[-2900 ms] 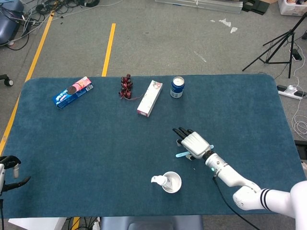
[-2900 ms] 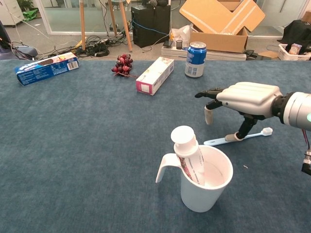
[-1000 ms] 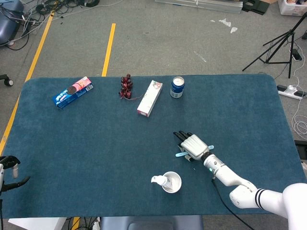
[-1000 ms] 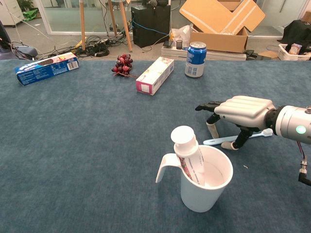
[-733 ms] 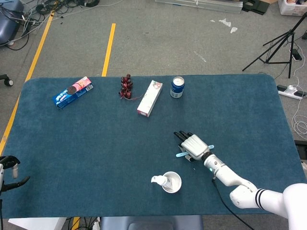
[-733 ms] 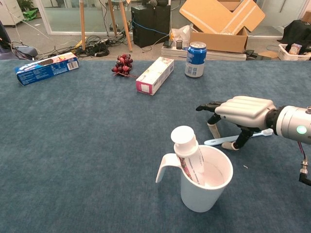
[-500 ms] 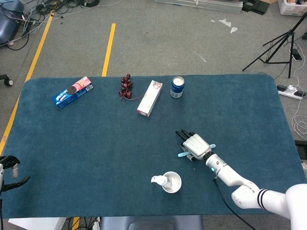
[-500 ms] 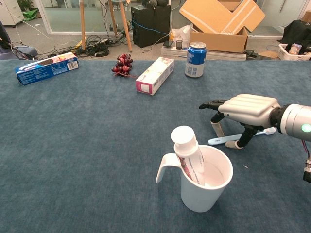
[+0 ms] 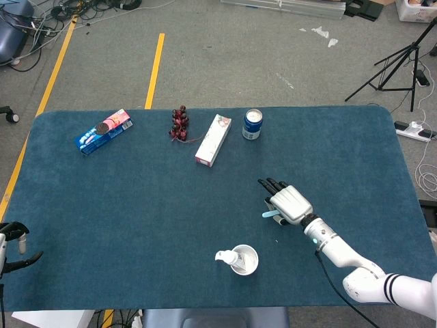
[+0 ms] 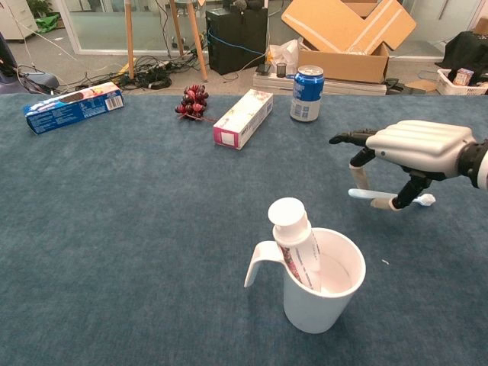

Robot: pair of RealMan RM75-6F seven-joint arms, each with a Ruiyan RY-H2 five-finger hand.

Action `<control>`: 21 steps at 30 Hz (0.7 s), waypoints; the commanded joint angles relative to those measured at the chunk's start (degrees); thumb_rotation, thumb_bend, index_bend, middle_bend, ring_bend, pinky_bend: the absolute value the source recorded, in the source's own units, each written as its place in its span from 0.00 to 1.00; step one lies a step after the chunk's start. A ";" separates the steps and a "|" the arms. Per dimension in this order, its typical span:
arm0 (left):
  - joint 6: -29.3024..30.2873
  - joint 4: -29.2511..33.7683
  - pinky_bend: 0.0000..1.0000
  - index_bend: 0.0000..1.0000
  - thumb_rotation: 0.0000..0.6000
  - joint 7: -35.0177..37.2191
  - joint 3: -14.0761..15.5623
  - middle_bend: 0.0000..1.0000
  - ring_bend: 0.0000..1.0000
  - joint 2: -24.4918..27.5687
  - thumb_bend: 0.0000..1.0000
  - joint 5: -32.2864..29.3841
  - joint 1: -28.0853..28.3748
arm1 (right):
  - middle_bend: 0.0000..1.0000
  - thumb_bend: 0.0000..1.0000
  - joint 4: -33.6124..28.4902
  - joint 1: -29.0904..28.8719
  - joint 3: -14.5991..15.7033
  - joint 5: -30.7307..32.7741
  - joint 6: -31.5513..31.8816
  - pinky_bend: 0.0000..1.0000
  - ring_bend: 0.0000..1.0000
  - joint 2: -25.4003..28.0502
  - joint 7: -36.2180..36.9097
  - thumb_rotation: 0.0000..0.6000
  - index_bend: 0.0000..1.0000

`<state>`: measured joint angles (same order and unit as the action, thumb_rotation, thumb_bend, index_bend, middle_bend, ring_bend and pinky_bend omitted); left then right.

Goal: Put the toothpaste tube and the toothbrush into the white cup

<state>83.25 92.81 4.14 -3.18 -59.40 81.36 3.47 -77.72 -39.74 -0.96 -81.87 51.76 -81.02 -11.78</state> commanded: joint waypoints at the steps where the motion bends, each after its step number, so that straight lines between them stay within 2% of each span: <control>1: -0.08 -0.01 0.40 0.77 1.00 -0.07 0.00 0.45 0.36 -0.04 0.00 -0.05 0.03 | 0.03 0.24 -1.36 0.49 -0.32 -0.13 0.87 0.24 0.00 1.26 0.20 1.00 0.57; 21: -0.40 0.06 0.40 0.77 1.00 -0.71 0.01 0.45 0.36 -0.13 0.00 -0.34 0.15 | 0.03 0.24 -8.61 2.40 -1.47 -1.63 5.21 0.24 0.00 7.02 -0.11 1.00 0.57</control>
<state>82.86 92.87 3.43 -3.18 -59.52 81.03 3.61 -86.17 -37.44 -2.38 -83.41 56.84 -74.15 -11.88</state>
